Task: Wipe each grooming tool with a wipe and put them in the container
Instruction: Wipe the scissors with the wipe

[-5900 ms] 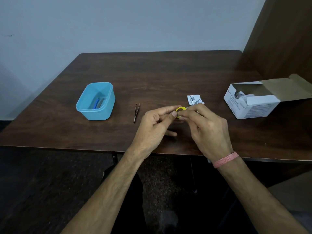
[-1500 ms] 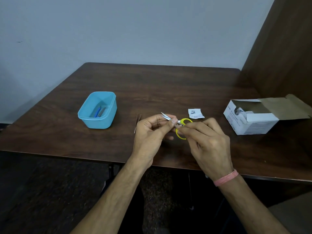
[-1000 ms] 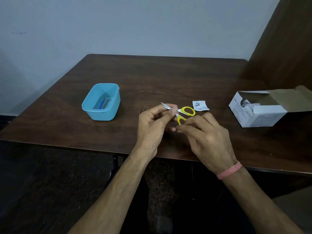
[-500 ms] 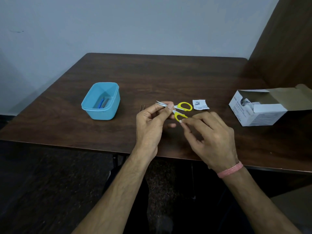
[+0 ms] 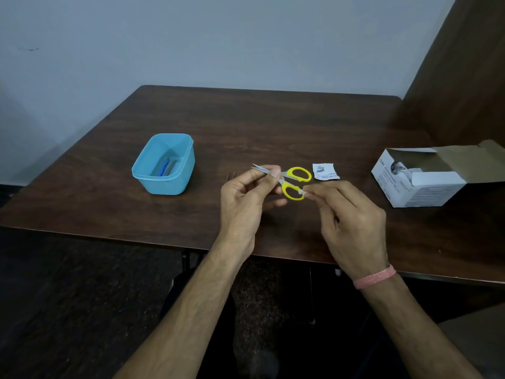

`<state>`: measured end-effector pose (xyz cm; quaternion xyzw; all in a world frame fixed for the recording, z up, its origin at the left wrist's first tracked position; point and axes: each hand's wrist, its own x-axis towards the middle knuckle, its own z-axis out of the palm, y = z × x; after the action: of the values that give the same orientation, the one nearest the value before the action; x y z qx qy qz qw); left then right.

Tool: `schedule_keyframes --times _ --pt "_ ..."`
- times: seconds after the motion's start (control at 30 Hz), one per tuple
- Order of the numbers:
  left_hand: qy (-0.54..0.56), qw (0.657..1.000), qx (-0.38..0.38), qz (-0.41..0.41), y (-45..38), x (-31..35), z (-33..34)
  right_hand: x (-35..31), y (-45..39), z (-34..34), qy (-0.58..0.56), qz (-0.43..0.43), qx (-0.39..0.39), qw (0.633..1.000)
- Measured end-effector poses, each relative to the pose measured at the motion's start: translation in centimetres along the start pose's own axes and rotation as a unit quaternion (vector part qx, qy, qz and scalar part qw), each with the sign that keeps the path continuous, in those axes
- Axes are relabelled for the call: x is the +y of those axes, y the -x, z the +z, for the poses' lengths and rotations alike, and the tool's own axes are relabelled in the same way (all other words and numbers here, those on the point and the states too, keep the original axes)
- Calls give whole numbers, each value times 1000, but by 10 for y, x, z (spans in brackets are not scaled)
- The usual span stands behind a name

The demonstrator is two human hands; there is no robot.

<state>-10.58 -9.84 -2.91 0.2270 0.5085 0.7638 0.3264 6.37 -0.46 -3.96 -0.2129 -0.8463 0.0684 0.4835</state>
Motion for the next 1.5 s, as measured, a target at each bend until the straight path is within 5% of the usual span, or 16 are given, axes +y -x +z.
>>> schedule_keyframes --times 0.57,0.77,0.97,1.13,1.37,1.5 --pt "-124 988 -86 13 3 -4 2 -9 -6 -2 27 14 -6 1000" --pt "-133 989 -54 44 1 -4 0 -4 -9 1 1 100 24 995" --pt "-182 977 -95 60 4 -5 1 -10 -6 -1 11 49 -15 999" --pt "-154 985 -61 42 3 -4 -1 -3 -11 1 -15 114 19 993" --pt "-130 989 -53 41 4 -4 0 -1 -15 1 -71 149 -47 985" --pt "-113 990 -48 62 3 -5 2 7 -19 1 -244 253 -140 926"
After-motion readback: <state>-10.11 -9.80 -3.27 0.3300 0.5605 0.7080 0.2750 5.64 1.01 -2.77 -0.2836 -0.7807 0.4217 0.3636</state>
